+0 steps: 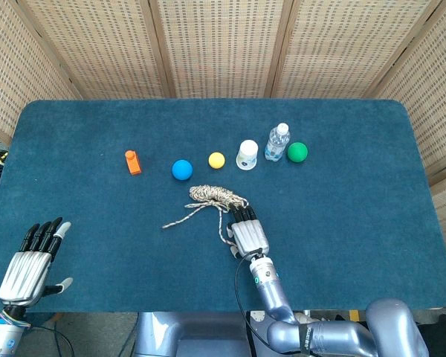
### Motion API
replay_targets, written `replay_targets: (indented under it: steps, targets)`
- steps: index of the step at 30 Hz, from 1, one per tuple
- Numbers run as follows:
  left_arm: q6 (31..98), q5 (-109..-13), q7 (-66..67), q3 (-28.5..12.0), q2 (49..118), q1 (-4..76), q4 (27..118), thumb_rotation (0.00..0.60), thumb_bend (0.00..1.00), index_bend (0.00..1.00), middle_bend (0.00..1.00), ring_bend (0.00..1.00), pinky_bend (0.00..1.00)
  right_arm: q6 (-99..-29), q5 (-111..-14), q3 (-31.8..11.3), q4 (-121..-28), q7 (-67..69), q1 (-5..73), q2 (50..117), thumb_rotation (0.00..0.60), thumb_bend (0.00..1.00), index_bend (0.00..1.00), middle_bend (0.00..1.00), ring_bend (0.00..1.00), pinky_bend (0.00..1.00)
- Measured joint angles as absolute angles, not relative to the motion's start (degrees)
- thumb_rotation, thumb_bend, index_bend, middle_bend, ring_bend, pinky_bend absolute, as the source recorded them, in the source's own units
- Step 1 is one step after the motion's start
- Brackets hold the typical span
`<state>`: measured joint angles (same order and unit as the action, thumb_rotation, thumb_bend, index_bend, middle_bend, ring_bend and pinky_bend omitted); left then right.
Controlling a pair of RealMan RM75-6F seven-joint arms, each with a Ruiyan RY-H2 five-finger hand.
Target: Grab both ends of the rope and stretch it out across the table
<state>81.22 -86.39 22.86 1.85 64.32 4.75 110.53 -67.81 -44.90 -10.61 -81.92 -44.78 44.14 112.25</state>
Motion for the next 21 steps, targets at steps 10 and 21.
replay_targets:
  steps: [10, 21]
  targets:
    - [81.21, -86.31, 23.20, 1.95, 64.53, 4.81, 110.59, 0.600, 0.00, 0.00, 0.00, 0.00, 0.00, -67.17, -46.29, -10.36, -80.78, -44.77, 43.69, 112.52, 0.600, 0.39, 0.54, 0.00, 0.00, 0.00]
    - [80.99, -85.92, 22.95, 1.89, 64.44, 4.98, 110.50, 0.600, 0.00, 0.00, 0.00, 0.00, 0.00, -67.49, -49.97, -9.69, -78.68, -45.04, 43.50, 113.44, 0.600, 0.44, 0.64, 0.00, 0.00, 0.00]
